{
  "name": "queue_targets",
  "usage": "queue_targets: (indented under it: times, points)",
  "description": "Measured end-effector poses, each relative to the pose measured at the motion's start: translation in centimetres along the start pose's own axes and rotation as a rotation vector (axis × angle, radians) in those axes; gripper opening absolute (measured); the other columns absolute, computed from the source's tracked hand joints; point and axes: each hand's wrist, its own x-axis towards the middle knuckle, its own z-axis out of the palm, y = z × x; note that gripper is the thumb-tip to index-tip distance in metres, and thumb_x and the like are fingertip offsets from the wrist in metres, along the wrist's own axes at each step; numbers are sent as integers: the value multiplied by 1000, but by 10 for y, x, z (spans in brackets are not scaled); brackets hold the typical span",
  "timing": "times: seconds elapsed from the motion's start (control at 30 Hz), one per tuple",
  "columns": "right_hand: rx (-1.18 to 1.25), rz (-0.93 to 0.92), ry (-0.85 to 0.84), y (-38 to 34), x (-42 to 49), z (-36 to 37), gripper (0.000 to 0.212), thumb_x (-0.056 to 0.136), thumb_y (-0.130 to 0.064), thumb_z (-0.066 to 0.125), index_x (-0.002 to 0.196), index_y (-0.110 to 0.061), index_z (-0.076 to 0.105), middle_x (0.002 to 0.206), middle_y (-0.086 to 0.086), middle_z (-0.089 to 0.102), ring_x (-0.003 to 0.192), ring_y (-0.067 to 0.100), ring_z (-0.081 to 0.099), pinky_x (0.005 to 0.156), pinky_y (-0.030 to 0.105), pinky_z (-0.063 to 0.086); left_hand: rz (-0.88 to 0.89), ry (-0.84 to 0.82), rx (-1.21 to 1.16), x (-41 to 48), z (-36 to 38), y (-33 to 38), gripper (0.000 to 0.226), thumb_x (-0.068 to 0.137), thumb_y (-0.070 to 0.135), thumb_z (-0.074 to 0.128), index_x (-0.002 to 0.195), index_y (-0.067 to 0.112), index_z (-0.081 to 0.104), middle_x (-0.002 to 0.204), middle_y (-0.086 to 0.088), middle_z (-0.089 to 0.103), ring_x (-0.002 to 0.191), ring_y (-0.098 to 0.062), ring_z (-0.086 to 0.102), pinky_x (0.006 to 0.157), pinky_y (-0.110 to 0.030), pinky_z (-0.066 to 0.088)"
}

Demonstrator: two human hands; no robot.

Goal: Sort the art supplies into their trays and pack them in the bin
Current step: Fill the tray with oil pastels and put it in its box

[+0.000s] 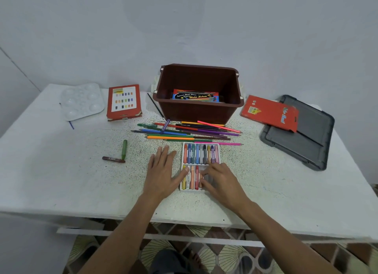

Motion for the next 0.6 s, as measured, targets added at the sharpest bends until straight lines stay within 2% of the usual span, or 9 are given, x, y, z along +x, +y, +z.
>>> queue_targets:
  times: [0.13, 0.23, 0.4, 0.5, 0.6]
  points:
    - [-28, -19, 23, 6, -4, 9, 19, 86, -19, 73, 104, -13, 74, 96, 0, 65, 87, 13, 52, 79, 26, 44, 4, 5, -6, 0, 0, 1, 88, 87, 81, 14, 153, 24, 27, 165, -3, 10, 152, -20, -4, 121, -42, -3]
    - [-86, -55, -36, 7, -4, 8, 22, 91, -28, 60, 102, -15, 74, 97, -1, 64, 88, 16, 53, 78, 30, 47, 7, 11, -16, 0, 1, 0, 88, 88, 81, 15, 153, 23, 29, 165, -4, 12, 152, -21, -2, 122, -43, -1]
    - [-184, -93, -28, 3, 0, 3, 17, 88, -28, 65, 94, -16, 76, 91, 1, 68, 84, 19, 56, 72, 34, 50, 5, 12, -16, -2, 0, 0, 87, 87, 80, 15, 152, 24, 29, 165, -3, 11, 152, -19, -4, 121, -40, -4]
    - [-177, -80, -19, 6, -8, 4, 33, 96, -38, 48, 104, -18, 73, 100, 0, 66, 92, 17, 54, 77, 34, 50, 5, 15, -22, -1, 0, 1, 88, 87, 81, 14, 153, 24, 28, 165, -2, 10, 152, -18, -5, 120, -39, -5]
    - [-139, -52, 10, 9, -22, 3, 39, 99, -41, 44, 119, -17, 67, 117, 5, 63, 107, 20, 53, 88, 35, 49, 6, 12, -12, 0, 0, 0, 88, 87, 81, 13, 153, 25, 28, 165, -1, 9, 152, -17, -5, 120, -37, -7]
